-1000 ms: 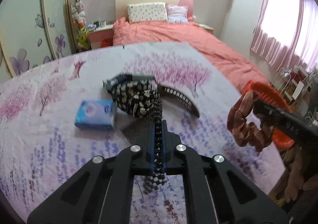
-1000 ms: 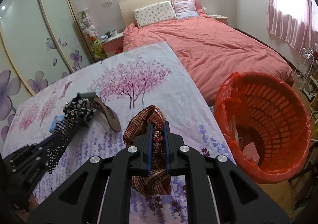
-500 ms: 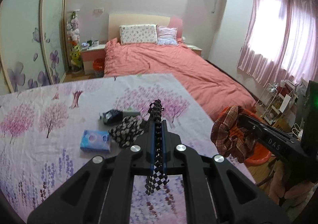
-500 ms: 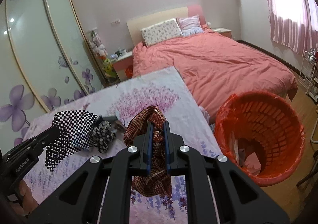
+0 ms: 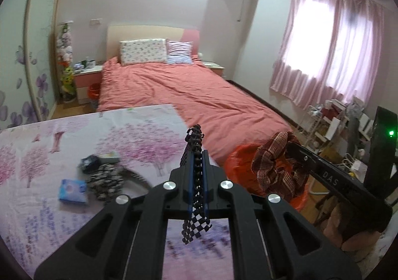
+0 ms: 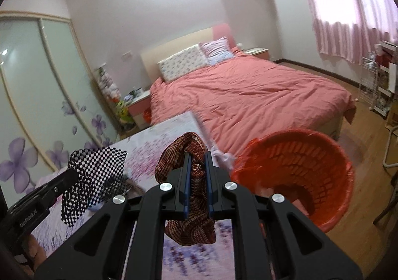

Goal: Collect trash
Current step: 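Carry the mesh strip and plaid cloth over the basket and open both tools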

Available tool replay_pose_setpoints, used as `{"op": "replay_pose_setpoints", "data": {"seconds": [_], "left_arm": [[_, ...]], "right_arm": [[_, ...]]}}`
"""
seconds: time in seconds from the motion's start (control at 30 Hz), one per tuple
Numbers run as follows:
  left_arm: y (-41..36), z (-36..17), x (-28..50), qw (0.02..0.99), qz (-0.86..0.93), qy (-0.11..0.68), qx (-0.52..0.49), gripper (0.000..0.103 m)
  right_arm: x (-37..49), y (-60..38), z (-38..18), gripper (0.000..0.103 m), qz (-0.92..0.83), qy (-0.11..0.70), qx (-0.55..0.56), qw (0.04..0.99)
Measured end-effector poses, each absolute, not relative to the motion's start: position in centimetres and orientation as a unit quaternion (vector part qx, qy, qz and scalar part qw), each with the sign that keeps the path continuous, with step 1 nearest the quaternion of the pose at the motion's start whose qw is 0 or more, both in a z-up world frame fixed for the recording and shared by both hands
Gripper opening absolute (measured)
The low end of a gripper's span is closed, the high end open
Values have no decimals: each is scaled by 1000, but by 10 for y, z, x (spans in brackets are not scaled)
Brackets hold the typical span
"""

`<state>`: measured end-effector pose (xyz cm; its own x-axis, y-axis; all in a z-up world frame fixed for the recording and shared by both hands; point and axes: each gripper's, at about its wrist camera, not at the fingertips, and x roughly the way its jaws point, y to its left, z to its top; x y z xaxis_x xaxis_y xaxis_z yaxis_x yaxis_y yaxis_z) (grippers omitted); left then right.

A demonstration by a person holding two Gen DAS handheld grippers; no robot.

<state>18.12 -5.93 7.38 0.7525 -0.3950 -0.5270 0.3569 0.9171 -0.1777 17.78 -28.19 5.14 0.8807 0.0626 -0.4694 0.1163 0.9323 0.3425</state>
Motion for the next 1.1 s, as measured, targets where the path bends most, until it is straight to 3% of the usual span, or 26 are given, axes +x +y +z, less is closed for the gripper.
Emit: {"op": "replay_pose_setpoints", "data": {"seconds": [0.6,0.7,0.83,0.87,0.97,1.1], "left_arm": [[-217,40,223,892,-328,313,-12,7],[-233,21,234,887,-323,330,0,10],[-237,-4,248,885,-302,353,11,33],[-234,-9,252,886,-295,358,12,33],[-222,-20,260,887,-275,370,17,33],[-200,-27,263,896,-241,370,33,40]], "right_arm": [[192,-383,19,12,-127,233,215,940],[198,-395,7,19,-115,248,226,935],[203,-399,-9,35,-115,271,227,928],[203,-399,-14,40,-118,275,228,927],[201,-398,-18,41,-122,280,228,924],[202,-391,-15,49,-129,282,209,927]]}}
